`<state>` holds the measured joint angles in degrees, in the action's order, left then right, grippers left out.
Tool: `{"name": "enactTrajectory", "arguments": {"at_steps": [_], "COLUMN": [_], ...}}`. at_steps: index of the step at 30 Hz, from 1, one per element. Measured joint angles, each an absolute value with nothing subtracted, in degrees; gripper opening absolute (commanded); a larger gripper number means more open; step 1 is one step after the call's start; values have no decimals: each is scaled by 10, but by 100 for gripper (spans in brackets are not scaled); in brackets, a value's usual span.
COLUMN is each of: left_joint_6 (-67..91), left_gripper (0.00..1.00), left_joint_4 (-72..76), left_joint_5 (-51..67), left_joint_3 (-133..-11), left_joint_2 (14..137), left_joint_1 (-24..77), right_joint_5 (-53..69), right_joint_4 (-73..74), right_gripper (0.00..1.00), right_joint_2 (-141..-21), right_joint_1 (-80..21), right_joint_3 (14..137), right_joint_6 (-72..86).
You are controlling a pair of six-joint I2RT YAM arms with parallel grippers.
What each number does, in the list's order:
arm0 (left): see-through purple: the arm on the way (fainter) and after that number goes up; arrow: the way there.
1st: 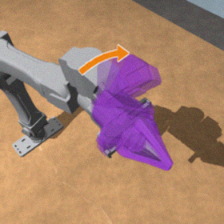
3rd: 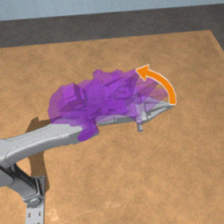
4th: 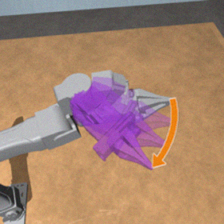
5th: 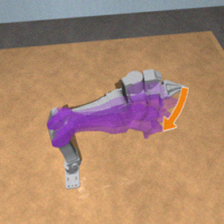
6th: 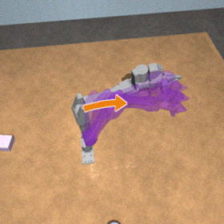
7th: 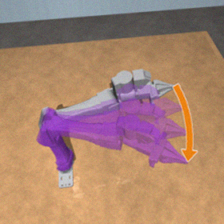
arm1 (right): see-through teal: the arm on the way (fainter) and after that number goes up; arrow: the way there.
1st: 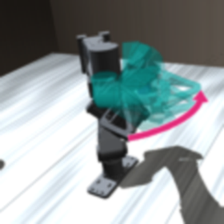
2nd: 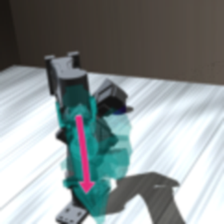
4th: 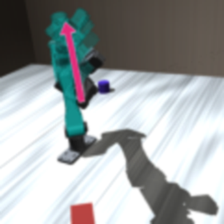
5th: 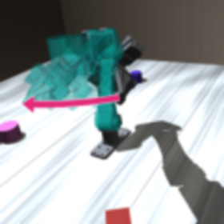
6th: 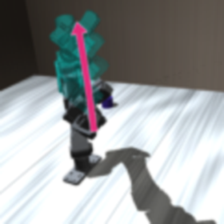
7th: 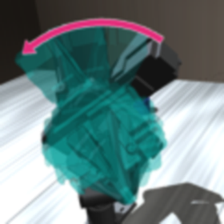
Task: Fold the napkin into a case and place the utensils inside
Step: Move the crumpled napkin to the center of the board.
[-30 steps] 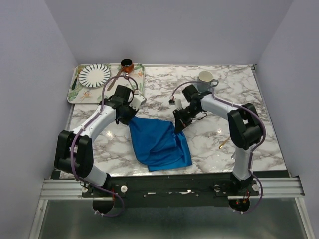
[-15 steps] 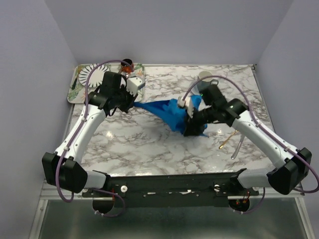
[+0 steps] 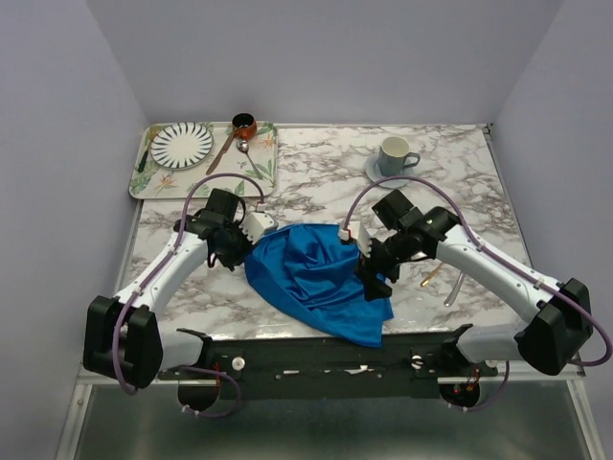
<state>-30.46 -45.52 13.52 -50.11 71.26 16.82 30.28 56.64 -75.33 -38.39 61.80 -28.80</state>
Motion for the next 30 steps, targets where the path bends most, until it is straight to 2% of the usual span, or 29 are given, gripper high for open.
{"name": "enactTrajectory", "arguments": {"at_steps": [8, 13, 18, 22, 30], "left_joint_6": [-299, -273, -245, -230, -215], "left_gripper": [0, 0, 0, 0, 0], "left_joint_4": [-435, -428, -422, -415, -410], "left_joint_5": [134, 132, 131, 128, 124], "left_joint_3": [-502, -524, -564, -586, -594], "left_joint_2": [746, 793, 847, 875, 905], "left_joint_1": [168, 163, 157, 151, 119], "right_joint_5": [301, 255, 178, 155, 161], "right_joint_4": [572, 558, 504, 472, 460], "right_gripper": [68, 64, 58, 58, 58], "right_joint_2": [-733, -711, -790, -875, -996], "right_joint_1": [-400, -483, -491, -476, -356], "right_joint_3": [560, 493, 479, 495, 628], "right_joint_6": [-354, -377, -383, -384, -402]}}
